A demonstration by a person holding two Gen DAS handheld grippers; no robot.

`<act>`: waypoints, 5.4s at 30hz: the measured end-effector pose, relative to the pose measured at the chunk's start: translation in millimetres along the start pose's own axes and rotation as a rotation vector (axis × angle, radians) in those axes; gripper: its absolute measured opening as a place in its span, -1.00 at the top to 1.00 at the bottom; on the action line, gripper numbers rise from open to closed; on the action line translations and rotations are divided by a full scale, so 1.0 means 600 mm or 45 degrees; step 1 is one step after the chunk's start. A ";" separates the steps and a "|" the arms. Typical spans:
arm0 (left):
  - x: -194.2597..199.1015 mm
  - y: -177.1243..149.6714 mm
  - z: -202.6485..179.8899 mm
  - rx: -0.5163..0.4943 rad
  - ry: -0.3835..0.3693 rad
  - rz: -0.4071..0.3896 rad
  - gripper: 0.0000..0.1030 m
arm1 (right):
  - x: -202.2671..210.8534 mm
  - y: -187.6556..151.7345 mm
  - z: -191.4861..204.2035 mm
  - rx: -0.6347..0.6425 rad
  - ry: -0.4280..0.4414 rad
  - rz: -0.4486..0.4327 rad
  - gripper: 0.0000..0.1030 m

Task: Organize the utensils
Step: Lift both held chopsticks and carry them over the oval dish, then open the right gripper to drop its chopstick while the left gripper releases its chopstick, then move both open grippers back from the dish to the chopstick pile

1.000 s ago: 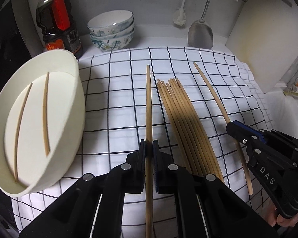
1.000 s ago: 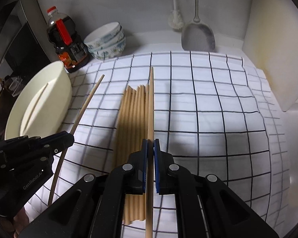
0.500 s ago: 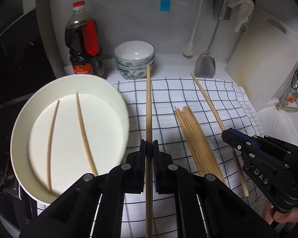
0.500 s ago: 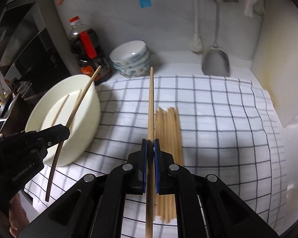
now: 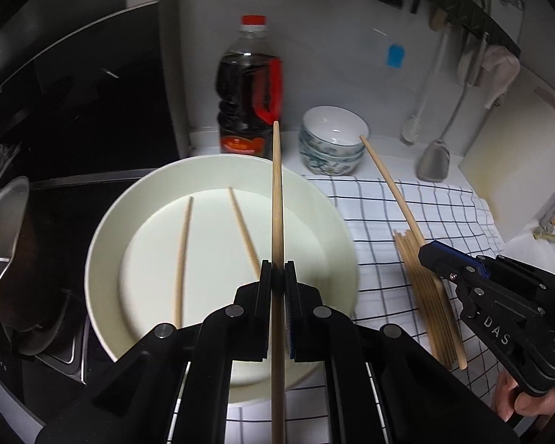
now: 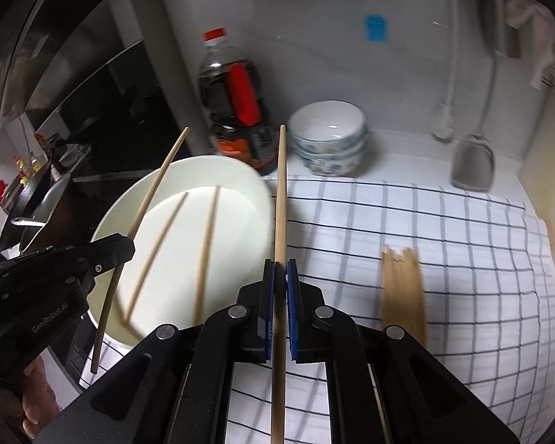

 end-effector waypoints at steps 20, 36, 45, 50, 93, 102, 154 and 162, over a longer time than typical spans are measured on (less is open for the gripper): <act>-0.036 -0.044 0.146 0.105 0.088 0.079 0.85 | -0.106 -0.001 0.142 0.080 0.121 0.121 0.88; -0.124 -0.041 0.155 0.066 0.057 0.149 0.85 | -0.195 0.005 0.148 0.030 0.057 0.208 0.88; -0.159 -0.046 0.155 0.049 0.061 0.205 0.85 | -0.228 0.011 0.137 0.001 0.045 0.263 0.88; -0.172 -0.050 0.153 0.043 0.059 0.228 0.85 | -0.240 0.005 0.128 -0.015 0.035 0.295 0.88; -0.084 -0.057 0.179 0.135 0.192 0.156 -0.62 | -0.169 0.011 0.101 -0.050 0.005 0.190 -0.06; -0.054 -0.065 0.169 0.172 0.206 0.145 -0.65 | -0.133 0.001 0.095 -0.053 0.029 0.180 -0.11; -0.019 -0.072 -0.089 0.087 0.081 0.123 -0.65 | 0.014 -0.079 -0.128 -0.195 -0.052 0.110 -0.18; -0.028 -0.079 -0.123 0.065 0.066 0.143 -0.65 | 0.026 -0.095 -0.182 -0.234 -0.089 0.101 -0.20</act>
Point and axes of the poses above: each gripper's, at about its wrist camera, not at the fingertips, and x roughly against the way its jaws point, z to its left, y to its top, the point moved 6 cm from there along -x, roughly the way its jaws point, and after that the axes turned 7 degrees about -x, right-handed, at the moved point
